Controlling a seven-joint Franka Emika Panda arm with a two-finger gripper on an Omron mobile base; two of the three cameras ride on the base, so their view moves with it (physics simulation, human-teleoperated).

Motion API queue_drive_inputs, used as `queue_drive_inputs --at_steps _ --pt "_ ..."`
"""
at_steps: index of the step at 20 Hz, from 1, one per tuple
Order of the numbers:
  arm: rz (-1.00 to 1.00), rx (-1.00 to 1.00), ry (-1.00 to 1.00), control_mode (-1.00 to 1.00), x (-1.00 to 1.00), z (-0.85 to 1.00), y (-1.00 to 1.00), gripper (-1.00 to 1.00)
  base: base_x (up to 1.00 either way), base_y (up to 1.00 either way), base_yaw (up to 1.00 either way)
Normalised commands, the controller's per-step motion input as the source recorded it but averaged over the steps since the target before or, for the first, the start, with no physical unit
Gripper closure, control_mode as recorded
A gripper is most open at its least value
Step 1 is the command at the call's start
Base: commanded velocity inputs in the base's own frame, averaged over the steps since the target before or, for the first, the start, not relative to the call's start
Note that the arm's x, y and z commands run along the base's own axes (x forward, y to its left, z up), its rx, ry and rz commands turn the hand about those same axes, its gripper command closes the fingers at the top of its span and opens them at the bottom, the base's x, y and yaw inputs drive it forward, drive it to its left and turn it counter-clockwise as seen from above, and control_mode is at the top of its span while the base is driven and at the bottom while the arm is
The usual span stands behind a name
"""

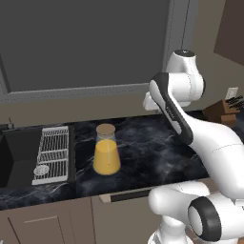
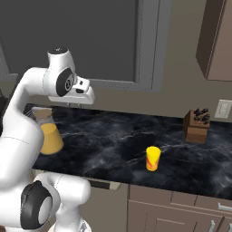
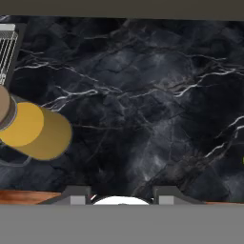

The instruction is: Place the pitcher and cup on the dining counter for serving.

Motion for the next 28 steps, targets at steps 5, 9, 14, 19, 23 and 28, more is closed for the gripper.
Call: queue_drive_inputs --at_steps 5,9,14,19,23,28 --pt "0.03 -0.01 0.0 -1.0 -0.26 0.0 0.11 -1.0 0.0 0.0 0.0" --pt "0.04 -0.08 -0.09 -1.0 -0.76 0.0 0.61 -1.0 0.0 0.0 0.0" --pt "0.0 -0.01 -0.1 -1.0 -0.79 -0.1 0.81 -1.0 0.0 0.0 0.0" --pt "0.0 0.0 -0.1 -1.0 -0.46 -0.03 1.0 -1.0 0.0 0.0 0.0" --pt "0.0 0.0 -0.04 -1.0 -0.17 -0.03 0.94 -1.0 0.0 0.0 0.0" --pt "0.0 0.0 0.03 -1.0 0.09 -0.07 0.41 -1.0 0.0 0.0 0.0"
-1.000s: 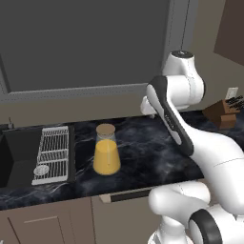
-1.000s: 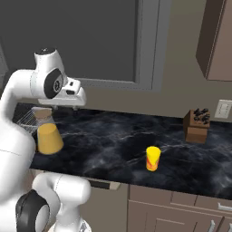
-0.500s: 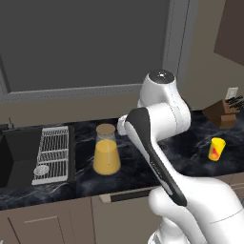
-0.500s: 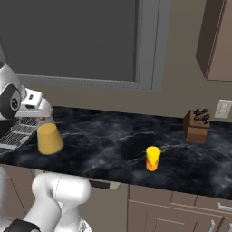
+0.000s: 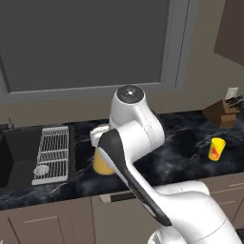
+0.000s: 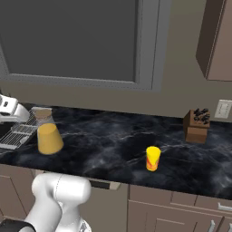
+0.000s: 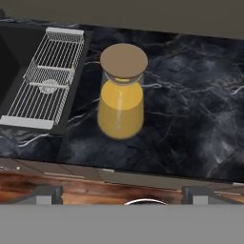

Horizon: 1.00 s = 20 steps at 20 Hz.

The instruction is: Place the pitcher and cup on the dining counter for serving.

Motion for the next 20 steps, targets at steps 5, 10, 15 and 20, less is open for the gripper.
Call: queue_drive_inputs --at_steps 5,10,15,20 --pt "0.0 0.0 0.14 -1.0 0.23 -0.35 0.04 -1.0 0.0 0.0 0.0" --pt "0.0 0.0 0.1 -1.0 0.14 -0.42 0.0 -1.0 0.0 0.0 0.0" --pt "0.0 0.0 0.09 -1.0 0.16 -0.39 0.0 -1.0 0.0 0.0 0.0" --pt "0.0 0.0 0.1 -1.0 0.17 -0.31 0.0 -1.0 0.0 0.0 0.0"
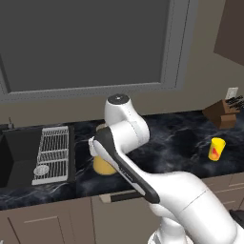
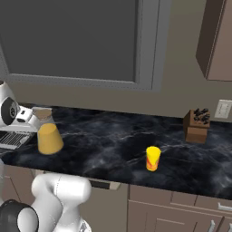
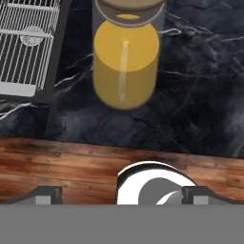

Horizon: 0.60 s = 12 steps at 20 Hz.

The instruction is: Place the pitcher and cup on the dining counter for serving.

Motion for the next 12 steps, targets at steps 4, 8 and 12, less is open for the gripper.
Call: queue_drive_inputs --at_steps 4,8,12 --pt "0.0 0.0 0.07 -1.0 0.24 -0.22 0.0 -1.0 0.0 0.0 0.0" --pt "0.0 0.0 0.03 -1.0 0.27 -0.2 0.0 -1.0 0.0 0.0 0.0" --pt "0.0 0.0 0.0 -1.0 0.33 -0.16 0.0 -1.0 0.0 0.0 0.0"
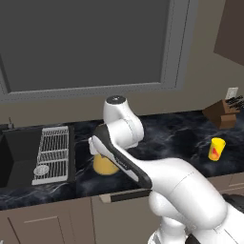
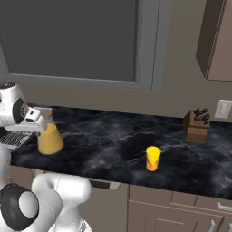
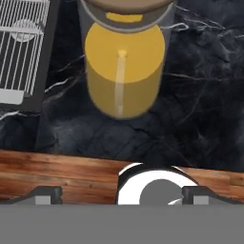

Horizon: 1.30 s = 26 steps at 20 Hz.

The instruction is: Place the pitcher and cup on the dining counter for serving.

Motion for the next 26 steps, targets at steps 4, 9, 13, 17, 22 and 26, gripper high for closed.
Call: queue_drive_inputs --at_steps 4,9,13,17,22,26 --pt "0.0 0.0 0.0 -1.0 0.37 -0.18 0.0 -1.0 0.0 0.0 0.0" --pt "0.0 0.0 0.0 -1.0 0.41 -0.22 0.0 -1.0 0.0 0.0 0.0" --pt "0.0 -0.02 -0.04 -1.0 0.41 -0.26 0.0 -1.0 0.0 0.0 0.0" --pt "0.0 -0.01 -0.06 -1.0 0.37 -0.29 0.0 -1.0 0.0 0.0 0.0" --pt "0.0 0.0 -0.1 -1.0 0.35 -0.32 0.09 1.0 0.0 0.0 0.0" --pt "0.0 0.0 -0.12 -1.0 0.37 -0.32 0.1 1.0 0.0 0.0 0.0"
